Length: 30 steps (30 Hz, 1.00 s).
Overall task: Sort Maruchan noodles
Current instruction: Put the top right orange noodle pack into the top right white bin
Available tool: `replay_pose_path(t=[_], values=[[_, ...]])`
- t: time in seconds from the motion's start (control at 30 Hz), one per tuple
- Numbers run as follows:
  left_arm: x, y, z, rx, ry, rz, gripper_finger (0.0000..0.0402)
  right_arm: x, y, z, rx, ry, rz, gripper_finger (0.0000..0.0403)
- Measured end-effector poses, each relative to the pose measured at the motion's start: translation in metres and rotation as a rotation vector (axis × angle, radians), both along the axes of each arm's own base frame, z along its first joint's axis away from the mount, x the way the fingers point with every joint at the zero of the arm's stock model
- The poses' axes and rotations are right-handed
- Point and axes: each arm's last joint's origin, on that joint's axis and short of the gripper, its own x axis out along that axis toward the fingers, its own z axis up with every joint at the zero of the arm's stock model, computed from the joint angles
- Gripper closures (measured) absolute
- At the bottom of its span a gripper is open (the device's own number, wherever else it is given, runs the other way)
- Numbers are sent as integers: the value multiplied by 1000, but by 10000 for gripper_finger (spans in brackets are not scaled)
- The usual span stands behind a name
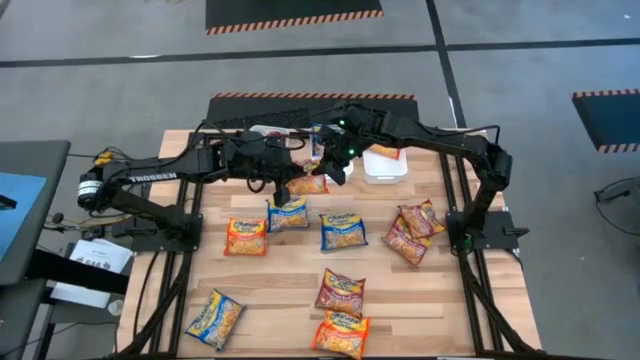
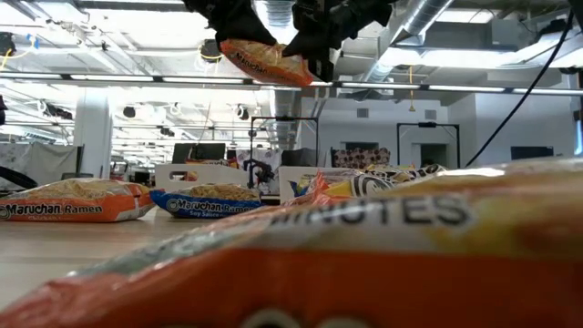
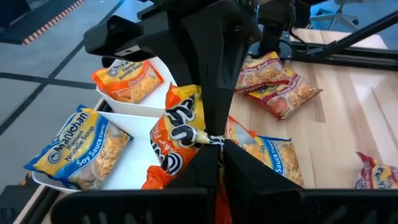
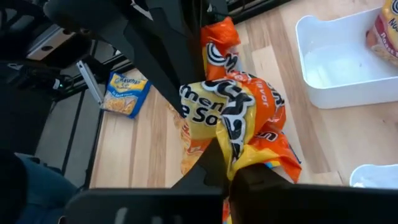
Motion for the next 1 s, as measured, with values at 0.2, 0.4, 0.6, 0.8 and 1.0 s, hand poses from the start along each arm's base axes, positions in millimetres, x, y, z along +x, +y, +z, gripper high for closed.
replay_pose_path(t=[0.2, 0.4, 0.6, 0.8, 1.0], values=[[-1, 6, 1, -29, -21, 20, 381, 0, 0, 0, 26, 4, -24, 391], [-4, 16, 1, -119, -48, 11, 338, 0, -1, 0, 28, 7, -27, 395], [-6, 27, 6, -158, -106, 38, 291, -6, -14, -1, 32, 25, -67, 396], [-10, 37, 15, -133, -186, 73, 270, -25, -30, 5, 11, 55, -101, 396], [-16, 47, 20, -121, -213, 111, 268, -53, -43, 17, -54, 85, -132, 397]])
